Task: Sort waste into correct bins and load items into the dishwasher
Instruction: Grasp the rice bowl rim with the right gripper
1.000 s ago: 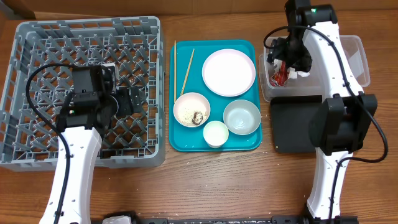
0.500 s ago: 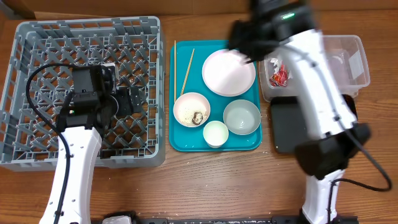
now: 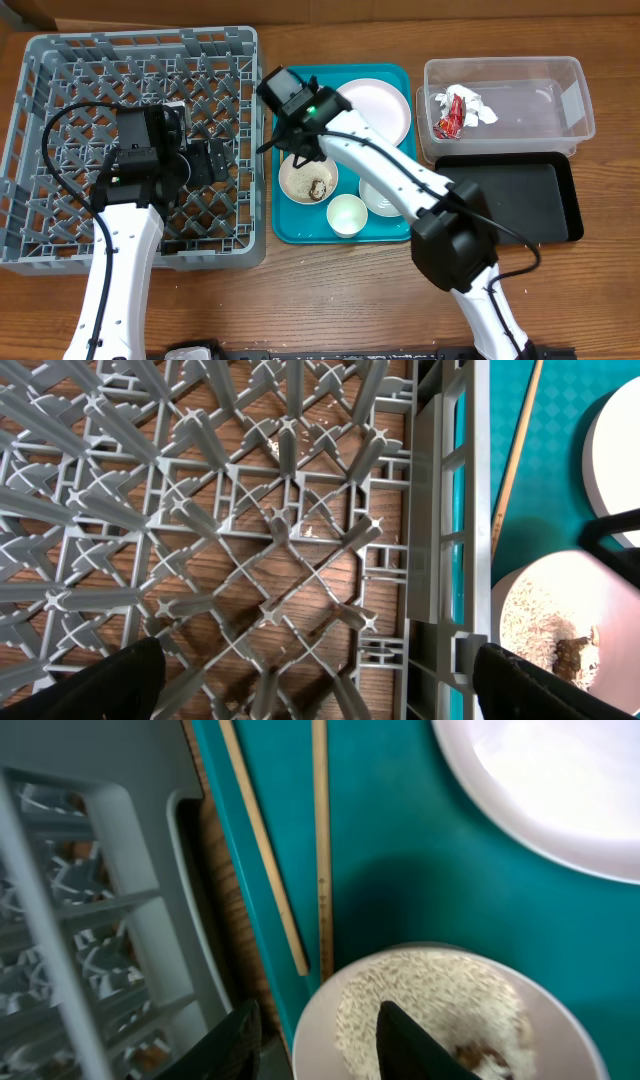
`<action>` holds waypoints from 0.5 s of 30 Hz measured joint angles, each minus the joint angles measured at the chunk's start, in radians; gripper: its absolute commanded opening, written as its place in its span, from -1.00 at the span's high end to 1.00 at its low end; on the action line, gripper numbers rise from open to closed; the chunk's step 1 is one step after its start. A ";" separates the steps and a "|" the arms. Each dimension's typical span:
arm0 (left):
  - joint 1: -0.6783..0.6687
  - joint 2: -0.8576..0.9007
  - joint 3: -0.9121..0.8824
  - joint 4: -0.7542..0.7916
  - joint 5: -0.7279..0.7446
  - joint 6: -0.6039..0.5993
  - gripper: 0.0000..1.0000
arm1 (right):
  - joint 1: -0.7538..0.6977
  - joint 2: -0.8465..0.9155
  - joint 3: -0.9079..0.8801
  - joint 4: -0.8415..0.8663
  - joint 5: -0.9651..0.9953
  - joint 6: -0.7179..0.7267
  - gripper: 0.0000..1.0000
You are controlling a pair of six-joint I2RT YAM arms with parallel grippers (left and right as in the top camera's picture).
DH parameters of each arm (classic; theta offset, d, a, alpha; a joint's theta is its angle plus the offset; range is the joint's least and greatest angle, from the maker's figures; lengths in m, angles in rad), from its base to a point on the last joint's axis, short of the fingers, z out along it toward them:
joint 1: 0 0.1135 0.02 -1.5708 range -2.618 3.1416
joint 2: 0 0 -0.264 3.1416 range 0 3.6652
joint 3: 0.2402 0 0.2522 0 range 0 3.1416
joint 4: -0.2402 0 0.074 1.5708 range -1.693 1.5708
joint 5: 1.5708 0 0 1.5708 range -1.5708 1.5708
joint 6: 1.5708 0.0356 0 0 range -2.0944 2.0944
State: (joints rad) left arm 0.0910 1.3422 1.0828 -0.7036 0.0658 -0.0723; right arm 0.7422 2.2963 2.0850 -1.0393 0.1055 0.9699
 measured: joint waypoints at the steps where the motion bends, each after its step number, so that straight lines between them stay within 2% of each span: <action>1: 0.000 0.000 0.000 0.000 0.000 0.000 -1.00 | 0.005 0.011 0.000 0.012 0.001 0.003 0.22; 7: 0.000 0.000 0.000 0.000 0.000 0.000 -1.00 | 0.047 0.055 0.000 0.033 0.005 0.014 0.24; 9: 0.000 0.000 0.000 0.000 0.000 0.000 -0.99 | 0.058 0.065 0.000 0.027 0.001 0.015 0.31; 13: 0.000 0.000 0.000 0.000 0.000 0.000 -0.99 | 0.066 0.084 0.000 -0.003 -0.012 0.023 0.62; 15: 0.000 0.000 0.000 0.000 0.000 0.000 -1.00 | 0.065 0.090 0.000 -0.013 -0.016 0.018 0.65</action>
State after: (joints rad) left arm 0.0910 1.3422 1.0828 -0.7036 0.0662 -0.0719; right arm 0.8074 2.3859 2.0846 -1.0527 0.0891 0.9882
